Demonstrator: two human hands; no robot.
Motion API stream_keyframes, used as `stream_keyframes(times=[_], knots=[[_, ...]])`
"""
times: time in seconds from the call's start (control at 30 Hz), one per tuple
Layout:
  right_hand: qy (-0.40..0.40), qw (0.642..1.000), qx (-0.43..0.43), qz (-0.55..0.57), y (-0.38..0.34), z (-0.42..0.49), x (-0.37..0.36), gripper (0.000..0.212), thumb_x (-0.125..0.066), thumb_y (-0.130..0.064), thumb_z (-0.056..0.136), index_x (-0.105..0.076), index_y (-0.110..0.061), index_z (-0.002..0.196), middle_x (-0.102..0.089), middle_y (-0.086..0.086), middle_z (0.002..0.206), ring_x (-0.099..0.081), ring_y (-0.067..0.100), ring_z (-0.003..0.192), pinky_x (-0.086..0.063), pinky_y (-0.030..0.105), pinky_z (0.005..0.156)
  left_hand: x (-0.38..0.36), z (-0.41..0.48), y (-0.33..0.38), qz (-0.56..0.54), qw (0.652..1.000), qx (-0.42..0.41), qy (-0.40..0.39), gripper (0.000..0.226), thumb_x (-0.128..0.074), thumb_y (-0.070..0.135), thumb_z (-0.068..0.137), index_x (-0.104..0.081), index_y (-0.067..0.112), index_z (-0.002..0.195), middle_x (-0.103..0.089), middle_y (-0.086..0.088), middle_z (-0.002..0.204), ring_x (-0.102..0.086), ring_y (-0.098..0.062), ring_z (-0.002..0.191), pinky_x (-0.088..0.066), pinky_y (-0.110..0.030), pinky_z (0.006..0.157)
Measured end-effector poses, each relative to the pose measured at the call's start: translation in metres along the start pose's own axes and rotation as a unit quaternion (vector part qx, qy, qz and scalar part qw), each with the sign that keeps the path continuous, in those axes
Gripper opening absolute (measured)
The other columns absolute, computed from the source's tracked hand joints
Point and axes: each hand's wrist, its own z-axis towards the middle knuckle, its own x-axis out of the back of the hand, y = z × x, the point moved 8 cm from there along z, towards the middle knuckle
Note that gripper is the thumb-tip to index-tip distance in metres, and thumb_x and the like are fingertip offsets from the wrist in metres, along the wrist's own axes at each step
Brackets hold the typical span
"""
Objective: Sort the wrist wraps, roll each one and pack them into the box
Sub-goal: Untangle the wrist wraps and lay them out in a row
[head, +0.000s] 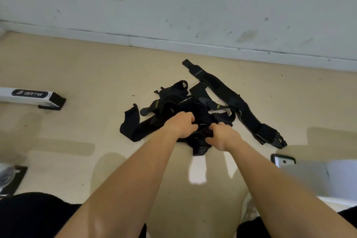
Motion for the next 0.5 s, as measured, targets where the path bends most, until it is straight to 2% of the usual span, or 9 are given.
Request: stream_keyframes(times=[0.13,0.23,0.3,0.4,0.5], knots=[[0.029,0.998,-0.037,0.035,0.040,0.035,0.000,0.057,-0.061,-0.042,0.092,-0.046,-0.015,0.141,-0.042,0.014,0.139,-0.046,0.037,0.126,-0.046,0.049,0.102,-0.040,0.022,-0.002,-0.037,0.999,-0.003,0.006,0.045,-0.060,0.036,0.102,-0.054,0.018,0.142,-0.056,-0.003,0.138,-0.060,-0.023,0.119,-0.051,-0.039,0.101],[0.082,0.993,-0.064,0.059,0.063,0.065,0.007,0.058,-0.059,-0.033,0.096,-0.041,-0.012,0.147,-0.037,0.015,0.146,-0.039,0.038,0.135,-0.045,0.049,0.102,-0.063,0.047,-0.015,-0.065,0.998,0.010,-0.011,0.046,-0.061,0.034,0.101,-0.053,0.016,0.143,-0.056,-0.005,0.140,-0.057,-0.024,0.124,-0.048,-0.038,0.105],[0.124,0.987,-0.081,0.064,0.077,0.084,0.011,0.058,-0.057,-0.029,0.096,-0.038,-0.012,0.148,-0.038,0.016,0.146,-0.039,0.039,0.133,-0.046,0.049,0.100,-0.071,0.065,-0.019,-0.105,0.994,0.016,-0.002,0.044,-0.063,0.032,0.101,-0.055,0.016,0.141,-0.058,-0.005,0.138,-0.058,-0.022,0.122,-0.047,-0.035,0.105],[0.164,0.979,-0.108,0.055,0.095,0.112,0.012,0.059,-0.056,-0.027,0.096,-0.036,-0.012,0.150,-0.038,0.016,0.148,-0.041,0.040,0.130,-0.047,0.049,0.098,-0.076,0.088,-0.020,-0.182,0.983,0.021,0.031,0.036,-0.066,0.028,0.100,-0.061,0.017,0.133,-0.063,0.000,0.126,-0.059,-0.016,0.111,-0.045,-0.027,0.097],[0.156,0.977,-0.127,0.076,0.110,0.138,0.004,0.055,-0.056,-0.027,0.098,-0.039,-0.017,0.149,-0.038,0.013,0.149,-0.042,0.040,0.129,-0.048,0.049,0.095,-0.086,0.106,-0.019,-0.277,0.959,0.029,0.054,0.028,-0.064,0.023,0.101,-0.064,0.017,0.128,-0.065,0.007,0.115,-0.058,-0.009,0.105,-0.041,-0.020,0.090]])
